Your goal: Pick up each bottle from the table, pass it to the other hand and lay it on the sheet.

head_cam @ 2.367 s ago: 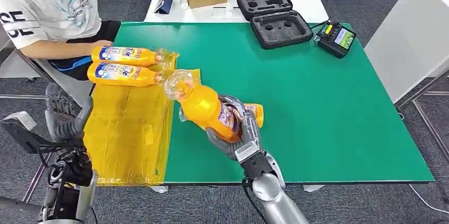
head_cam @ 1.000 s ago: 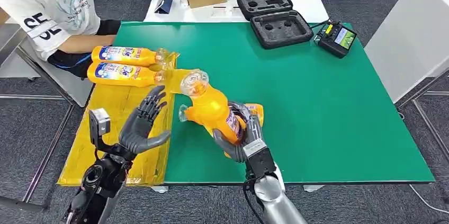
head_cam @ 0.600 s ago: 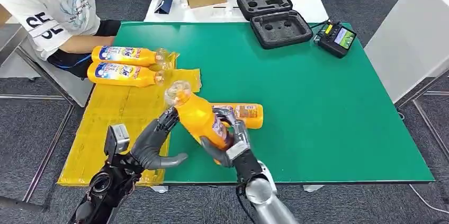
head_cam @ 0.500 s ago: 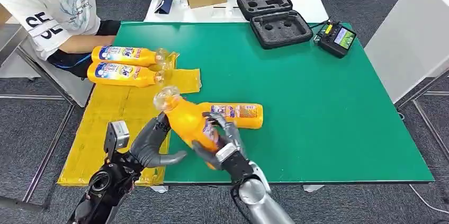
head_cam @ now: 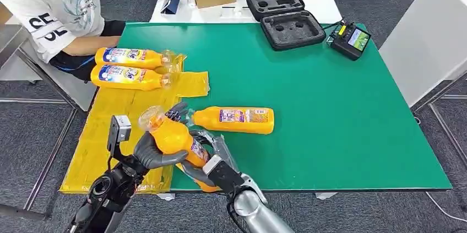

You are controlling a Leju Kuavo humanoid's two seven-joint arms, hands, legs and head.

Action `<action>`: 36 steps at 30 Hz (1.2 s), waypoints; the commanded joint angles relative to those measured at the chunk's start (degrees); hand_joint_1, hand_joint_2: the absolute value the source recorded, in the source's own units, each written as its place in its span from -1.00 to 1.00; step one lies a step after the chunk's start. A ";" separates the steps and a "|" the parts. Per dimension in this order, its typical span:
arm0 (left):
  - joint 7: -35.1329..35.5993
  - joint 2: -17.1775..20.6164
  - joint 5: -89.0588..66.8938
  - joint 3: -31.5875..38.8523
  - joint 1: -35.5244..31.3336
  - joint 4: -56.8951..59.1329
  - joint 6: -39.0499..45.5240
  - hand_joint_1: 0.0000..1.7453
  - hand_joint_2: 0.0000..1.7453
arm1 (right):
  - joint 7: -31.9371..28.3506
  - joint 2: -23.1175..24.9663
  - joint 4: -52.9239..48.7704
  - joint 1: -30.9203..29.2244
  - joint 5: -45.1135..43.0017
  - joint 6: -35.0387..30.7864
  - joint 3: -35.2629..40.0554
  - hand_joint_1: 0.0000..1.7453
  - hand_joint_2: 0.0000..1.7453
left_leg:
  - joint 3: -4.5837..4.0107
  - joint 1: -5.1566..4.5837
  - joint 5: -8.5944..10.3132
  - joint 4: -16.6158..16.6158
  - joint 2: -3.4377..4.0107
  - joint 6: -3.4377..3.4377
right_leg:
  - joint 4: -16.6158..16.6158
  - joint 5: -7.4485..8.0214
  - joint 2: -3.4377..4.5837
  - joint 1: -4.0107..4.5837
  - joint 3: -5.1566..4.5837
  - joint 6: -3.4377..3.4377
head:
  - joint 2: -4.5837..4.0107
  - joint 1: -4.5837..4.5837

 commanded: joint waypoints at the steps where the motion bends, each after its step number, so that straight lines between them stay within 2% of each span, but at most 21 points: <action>1: 1.09 1.14 1.03 -3.13 -3.74 6.18 1.97 -1.00 1.00 | -0.61 0.60 6.59 -2.30 -0.36 0.72 3.28 1.00 1.00 | 0.15 -0.01 -0.02 -0.05 -0.07 -0.01 | -0.03 -0.05 -0.03 -0.02 0.15 -0.01 | 0.00 0.00; 4: 0.67 1.38 0.25 -3.57 -3.16 4.85 3.32 -0.98 1.00 | -0.40 0.36 6.08 -2.03 -0.35 0.54 2.98 0.98 1.00 | 0.15 0.00 -0.03 -0.05 -0.09 -0.01 | -0.03 -0.06 -0.05 -0.01 0.16 0.00 | 0.00 0.00; 5: 0.53 1.44 0.07 -3.63 -2.82 4.42 3.48 0.58 1.00 | -0.39 0.25 6.10 -2.06 -0.39 0.60 2.92 1.00 1.00 | 0.28 -0.02 -0.09 -0.04 -0.12 -0.01 | -0.02 -0.12 -0.06 -0.02 0.29 0.00 | 0.00 0.00; 6: 0.33 1.52 -0.22 -3.70 -2.53 3.91 3.73 1.00 1.00 | -0.40 0.21 6.15 -2.11 -0.40 0.53 2.81 1.00 1.00 | 0.22 -0.02 -0.06 -0.05 -0.09 -0.01 | -0.03 -0.09 -0.04 -0.02 0.22 0.00 | 0.00 0.00; 12: -0.32 1.50 -0.21 -3.28 -1.80 2.77 4.64 1.00 1.00 | -0.51 0.20 6.77 -2.59 -0.29 0.55 2.58 0.94 1.00 | 0.22 -0.01 -0.07 -0.03 -0.06 -0.01 | -0.01 -0.09 0.00 -0.02 0.22 -0.01 | 0.00 0.00; 13: -0.59 1.32 -0.12 -2.96 -1.83 2.65 5.02 1.00 1.00 | -0.54 0.25 6.73 -2.66 -0.29 0.39 2.52 0.80 1.00 | 0.13 -0.02 -0.03 -0.04 -0.06 -0.01 | -0.02 -0.05 -0.02 -0.02 0.13 0.00 | 0.00 0.00; 14: -0.64 1.31 -0.07 -2.88 -1.84 2.49 5.13 1.00 1.00 | -0.64 0.23 6.78 -2.77 -0.26 0.16 2.46 0.16 1.00 | 0.30 -0.02 -0.10 -0.03 -0.09 -0.01 | -0.01 -0.13 -0.03 -0.02 0.30 -0.01 | 0.00 0.00; 15: -0.99 1.05 0.07 -2.35 -1.84 2.39 5.79 1.00 1.00 | -0.69 0.27 6.73 -2.81 -0.03 -0.39 2.45 -0.80 1.00 | 0.22 -0.01 -0.06 -0.04 -0.08 -0.01 | -0.02 -0.09 -0.03 -0.02 0.22 -0.01 | 0.00 0.00; 16: -1.08 1.12 0.06 -2.25 -1.97 2.05 5.99 1.00 1.00 | -0.63 0.24 6.73 -2.97 0.00 -0.44 2.48 -1.00 1.00 | 0.17 -0.02 -0.04 -0.04 -0.06 -0.01 | -0.02 -0.06 -0.02 -0.02 0.17 0.00 | 0.00 0.00; 22: -2.07 0.62 1.49 -0.48 -1.96 0.71 7.85 1.00 1.00 | 0.22 0.19 6.50 -3.14 1.65 -3.18 3.05 -1.00 1.00 | 0.12 -0.01 -0.03 -0.03 -0.05 -0.01 | -0.01 -0.05 -0.02 -0.02 0.12 0.00 | 0.00 -0.02; 23: -2.36 0.37 2.06 0.05 -1.82 0.27 8.41 1.00 1.00 | 0.53 0.12 6.31 -3.14 2.06 -3.78 3.22 -1.00 -1.00 | 0.05 0.00 -0.01 -0.02 -0.06 0.00 | -0.02 -0.02 -0.03 0.00 0.06 0.00 | 0.00 0.00; 27: -3.38 -0.12 2.58 1.10 -1.45 -0.85 10.39 1.00 1.00 | 1.32 -0.21 5.20 -2.98 3.52 -6.02 3.65 -1.00 -1.00 | 0.20 -0.01 -0.08 -0.01 -0.03 0.00 | 0.00 -0.08 0.02 -0.02 0.20 0.00 | 0.00 0.00; 29: -6.98 -0.44 -2.08 2.64 -1.38 -2.33 17.15 1.00 1.00 | 1.93 -0.85 2.59 -2.38 5.02 -8.68 3.73 -1.00 -1.00 | 0.26 -0.02 -0.10 -0.01 -0.07 0.00 | 0.01 -0.12 -0.01 -0.03 0.27 0.00 | 0.00 0.00; 34: -8.32 -0.18 -4.93 3.46 -2.02 -3.09 19.96 1.00 1.00 | 2.72 -1.59 -0.77 -1.27 5.99 -9.40 3.90 -1.00 -1.00 | 0.12 -0.02 -0.03 -0.02 -0.08 -0.01 | 0.00 -0.06 -0.04 -0.02 0.12 0.00 | 0.00 -0.02; 36: -10.55 -0.55 -7.60 4.49 -2.24 -3.54 23.64 1.00 1.00 | 2.32 -1.89 -2.94 -0.44 6.77 -10.27 3.89 -1.00 -1.00 | 0.21 0.01 -0.07 -0.02 -0.12 -0.02 | -0.02 -0.10 -0.07 0.00 0.22 -0.01 | 0.00 -0.02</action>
